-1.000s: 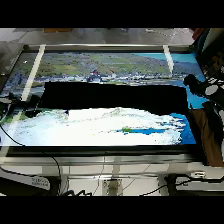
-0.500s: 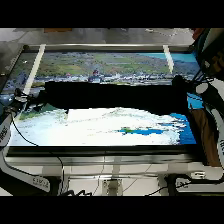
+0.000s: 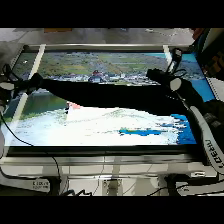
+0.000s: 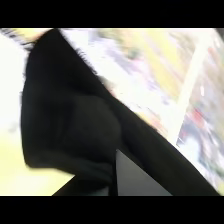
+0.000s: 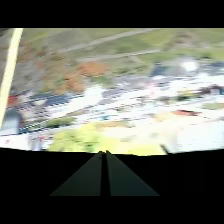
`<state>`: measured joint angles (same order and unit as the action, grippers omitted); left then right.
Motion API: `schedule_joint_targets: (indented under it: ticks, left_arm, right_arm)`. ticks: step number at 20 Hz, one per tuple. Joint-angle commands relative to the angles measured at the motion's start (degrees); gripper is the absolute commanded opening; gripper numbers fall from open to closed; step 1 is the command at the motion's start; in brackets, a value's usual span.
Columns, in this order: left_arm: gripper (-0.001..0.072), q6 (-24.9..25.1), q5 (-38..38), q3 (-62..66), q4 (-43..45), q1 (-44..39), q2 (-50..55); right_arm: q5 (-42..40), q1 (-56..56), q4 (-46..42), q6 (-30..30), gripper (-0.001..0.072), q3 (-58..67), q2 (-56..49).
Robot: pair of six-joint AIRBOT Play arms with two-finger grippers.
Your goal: Fold the clothes and pants, and hang the long-sleeved shirts on hangers.
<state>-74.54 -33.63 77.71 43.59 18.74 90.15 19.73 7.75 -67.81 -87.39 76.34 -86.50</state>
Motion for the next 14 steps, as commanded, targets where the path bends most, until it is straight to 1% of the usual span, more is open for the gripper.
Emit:
schedule_joint_targets:
  ticks: [1, 4, 6, 8, 10, 14]
  left_arm:
    - [0.0006, 6.6, -9.1, 1.7, 1.0, 0.0, -6.9]
    - [0.0006, 6.6, -13.8, 1.8, 6.3, 0.0, -13.0]
    - [0.0006, 6.6, -17.6, 1.8, 11.0, 0.1, -17.1]
    - [0.0006, 6.6, -19.9, 1.8, 14.7, 0.2, -20.8]
    - [0.0007, 6.6, -20.2, 1.8, 16.1, 0.7, -24.6]
    - [0.0006, 6.6, -20.2, 1.8, 16.0, 1.4, -32.5]
  right_arm:
    - [1.6, 8.1, 0.1, -0.3, 0.002, 7.4, -4.4]
    - [7.5, 14.4, 0.2, -0.7, 0.002, 15.6, -10.0]
    - [10.3, 17.8, 0.3, -4.1, 0.002, 20.1, -13.2]
    - [11.3, 21.1, 0.7, -6.6, 0.002, 22.8, -15.4]
    - [11.4, 24.5, 2.4, -6.7, 0.002, 24.2, -17.4]
    - [11.3, 30.7, 8.2, -6.7, 0.0019, 24.8, -21.0]
